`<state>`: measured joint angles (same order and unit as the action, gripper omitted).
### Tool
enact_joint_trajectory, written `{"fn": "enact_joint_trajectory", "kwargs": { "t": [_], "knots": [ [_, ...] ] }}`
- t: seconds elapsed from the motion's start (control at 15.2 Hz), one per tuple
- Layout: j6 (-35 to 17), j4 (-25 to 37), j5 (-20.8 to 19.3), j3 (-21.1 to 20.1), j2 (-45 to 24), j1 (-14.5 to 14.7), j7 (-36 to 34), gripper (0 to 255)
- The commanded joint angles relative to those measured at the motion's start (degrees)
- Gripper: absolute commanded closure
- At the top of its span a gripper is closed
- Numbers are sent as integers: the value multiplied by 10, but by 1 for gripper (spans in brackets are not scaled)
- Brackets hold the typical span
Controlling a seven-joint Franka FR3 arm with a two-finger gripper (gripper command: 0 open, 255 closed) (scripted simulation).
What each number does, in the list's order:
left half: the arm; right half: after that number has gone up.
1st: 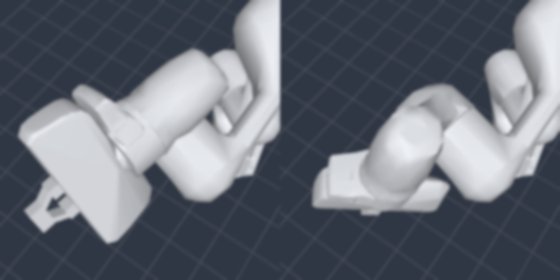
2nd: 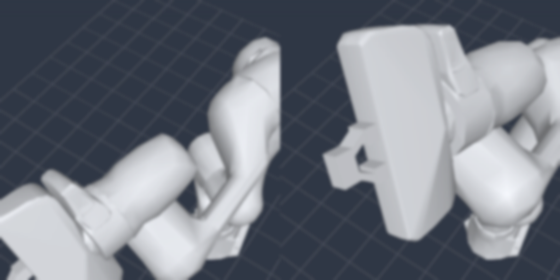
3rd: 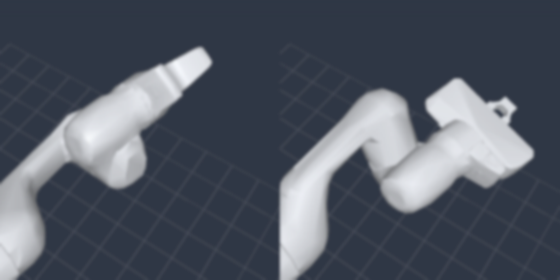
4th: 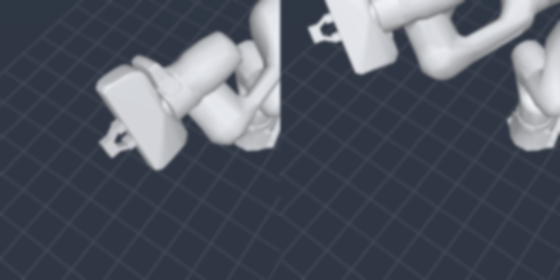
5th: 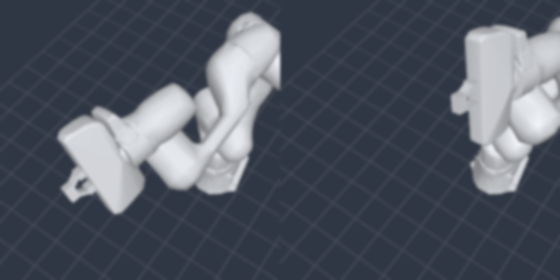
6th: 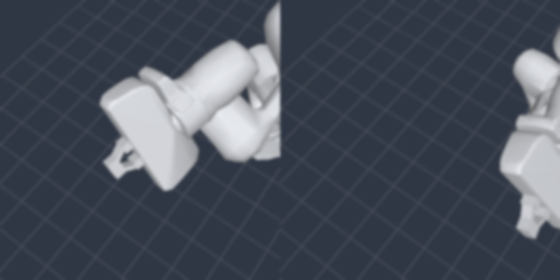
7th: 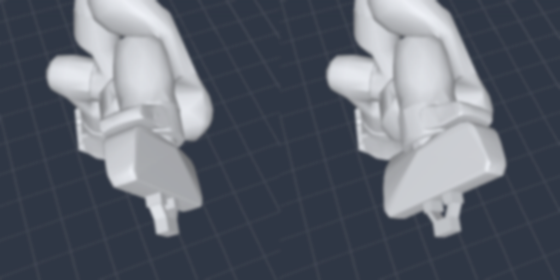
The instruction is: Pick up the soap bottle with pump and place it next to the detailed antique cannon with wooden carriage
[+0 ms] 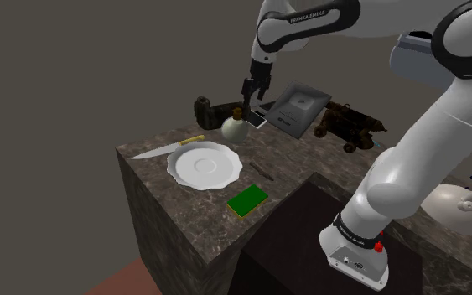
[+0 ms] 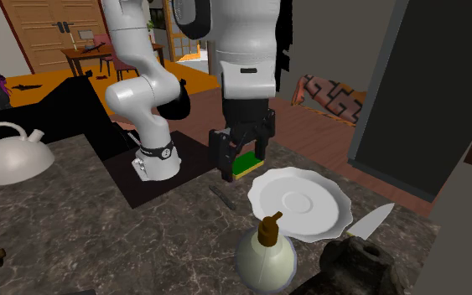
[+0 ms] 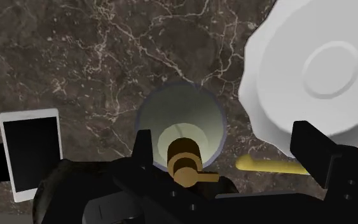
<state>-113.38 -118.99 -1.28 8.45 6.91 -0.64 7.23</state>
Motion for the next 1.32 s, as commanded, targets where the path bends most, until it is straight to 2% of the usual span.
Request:
{"fn": "enact_joint_trajectory", "kwargs": {
  "t": [0.0, 0.4, 0.86, 1.25],
  "knots": [
    [-19, 23, 14, 5, -45, -1, 12, 0],
    [-40, 118, 56, 10, -171, -11, 46, 0],
    [-89, 89, 61, 8, -191, -11, 50, 0],
    [-92, 87, 62, 8, -193, -11, 50, 0]
  ]
}}
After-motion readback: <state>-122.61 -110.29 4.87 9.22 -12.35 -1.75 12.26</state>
